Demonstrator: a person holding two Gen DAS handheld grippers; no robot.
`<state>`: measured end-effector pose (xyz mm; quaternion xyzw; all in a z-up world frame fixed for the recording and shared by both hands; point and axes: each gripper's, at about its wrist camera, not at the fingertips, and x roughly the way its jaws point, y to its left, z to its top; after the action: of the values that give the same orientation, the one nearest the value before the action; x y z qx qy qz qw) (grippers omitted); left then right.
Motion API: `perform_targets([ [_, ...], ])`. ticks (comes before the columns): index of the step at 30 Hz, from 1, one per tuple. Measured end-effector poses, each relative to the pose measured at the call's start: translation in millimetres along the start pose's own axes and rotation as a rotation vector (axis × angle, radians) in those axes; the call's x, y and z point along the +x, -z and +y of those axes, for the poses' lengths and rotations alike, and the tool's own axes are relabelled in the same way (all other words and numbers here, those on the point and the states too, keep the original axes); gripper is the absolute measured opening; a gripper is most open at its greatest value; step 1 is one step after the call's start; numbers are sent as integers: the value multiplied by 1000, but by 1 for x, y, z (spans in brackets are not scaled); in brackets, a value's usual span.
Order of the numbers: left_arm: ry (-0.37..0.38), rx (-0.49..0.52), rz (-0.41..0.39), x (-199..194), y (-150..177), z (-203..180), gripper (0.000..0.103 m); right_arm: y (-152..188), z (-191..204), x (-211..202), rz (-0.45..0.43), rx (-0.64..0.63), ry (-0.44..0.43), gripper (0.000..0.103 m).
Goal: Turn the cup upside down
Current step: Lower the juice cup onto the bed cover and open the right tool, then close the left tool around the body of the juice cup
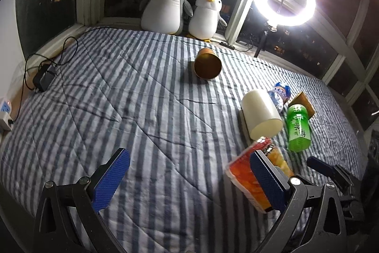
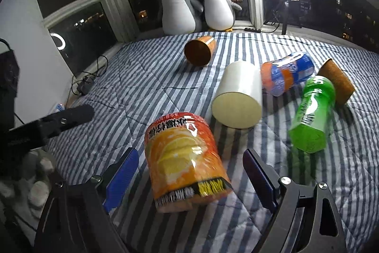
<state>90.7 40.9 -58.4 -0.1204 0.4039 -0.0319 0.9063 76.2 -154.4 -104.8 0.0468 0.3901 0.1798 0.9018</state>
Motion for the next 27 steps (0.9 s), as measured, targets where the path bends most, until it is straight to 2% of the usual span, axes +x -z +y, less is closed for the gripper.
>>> perform_targets([
  [12,44,-86,47,12,11,-33,102,33,-40,-44,-81,96,63,87],
  [19,92,-129,114,35,8,-61,102,44,-52,-58,-116,115,87,87],
  [27,131,-247,218,65,10,-62,102,52,-62,-67,-132,132,99,87],
])
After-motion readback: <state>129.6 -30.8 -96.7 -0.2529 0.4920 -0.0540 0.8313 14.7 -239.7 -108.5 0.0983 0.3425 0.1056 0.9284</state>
